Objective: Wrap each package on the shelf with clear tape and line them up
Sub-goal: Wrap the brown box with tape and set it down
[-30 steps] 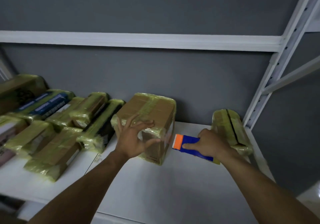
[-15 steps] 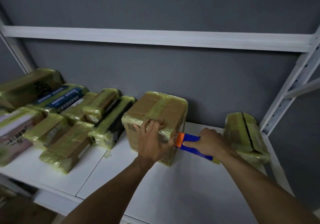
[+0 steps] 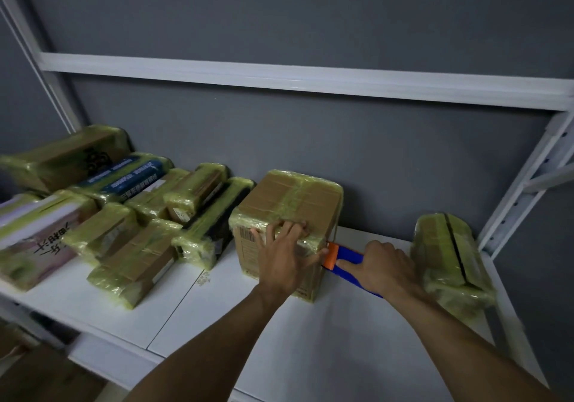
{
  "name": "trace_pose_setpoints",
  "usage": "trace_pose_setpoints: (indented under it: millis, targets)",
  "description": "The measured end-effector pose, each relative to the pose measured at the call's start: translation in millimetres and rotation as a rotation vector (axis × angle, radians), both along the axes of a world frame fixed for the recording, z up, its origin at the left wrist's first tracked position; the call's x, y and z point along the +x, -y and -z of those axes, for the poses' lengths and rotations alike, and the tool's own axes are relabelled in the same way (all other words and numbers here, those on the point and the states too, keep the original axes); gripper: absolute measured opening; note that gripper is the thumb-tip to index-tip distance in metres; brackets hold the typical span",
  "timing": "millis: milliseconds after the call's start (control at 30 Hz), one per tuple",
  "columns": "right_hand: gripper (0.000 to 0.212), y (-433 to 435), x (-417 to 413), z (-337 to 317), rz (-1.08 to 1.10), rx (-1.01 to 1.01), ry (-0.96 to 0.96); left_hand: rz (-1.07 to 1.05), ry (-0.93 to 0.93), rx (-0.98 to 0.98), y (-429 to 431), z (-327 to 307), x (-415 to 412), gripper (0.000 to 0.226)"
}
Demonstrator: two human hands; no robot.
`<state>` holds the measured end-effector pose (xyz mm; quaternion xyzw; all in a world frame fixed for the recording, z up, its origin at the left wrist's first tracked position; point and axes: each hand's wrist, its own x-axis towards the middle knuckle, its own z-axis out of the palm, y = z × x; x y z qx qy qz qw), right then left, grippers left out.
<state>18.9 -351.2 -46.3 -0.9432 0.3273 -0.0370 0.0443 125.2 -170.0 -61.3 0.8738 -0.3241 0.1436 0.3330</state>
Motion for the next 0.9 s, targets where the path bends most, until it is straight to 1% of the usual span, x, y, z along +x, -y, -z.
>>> trace_pose_setpoints:
  millis: [100,233,367,433,533,667,733,833,900]
  targets:
    - [0.067,4.3,0.5,-0.7,0.032,0.037,0.002,0.002,0.041,0.032,-5.8,3.5,-7.8,0.064]
    - [0.068,8.7,-2.0,-4.1,0.05,0.054,0.089,-0.062,0.028,0.084,-8.0,3.8,-5.3,0.051]
    - [0.062,12.3,-10.2,0.6,0.01,0.242,0.175,-0.1,-0.002,0.135,-0.9,-2.3,9.6,0.048]
    - [0.062,16.0,-14.7,-1.6,0.013,0.291,0.222,-0.118,-0.008,0.159,3.4,-0.4,19.4,0.052]
    - [0.064,17.3,-18.9,-5.9,0.037,0.321,0.294,-0.147,-0.029,0.245,9.0,1.0,34.5,0.066]
    - [0.064,20.3,-26.2,-12.0,0.033,0.398,0.394,-0.208,-0.056,0.251,14.6,-7.0,52.8,0.057]
    - [0.064,20.5,-31.6,-12.4,0.037,0.444,0.428,-0.207,-0.092,0.254,18.2,-10.3,60.8,0.058]
    - [0.068,26.6,-44.3,-13.7,0.061,0.535,0.478,-0.247,-0.144,0.371,27.5,-15.8,61.2,0.074]
    - [0.07,33.1,-55.3,-16.0,0.072,0.581,0.519,-0.292,-0.121,0.467,33.9,-17.6,53.1,0.087]
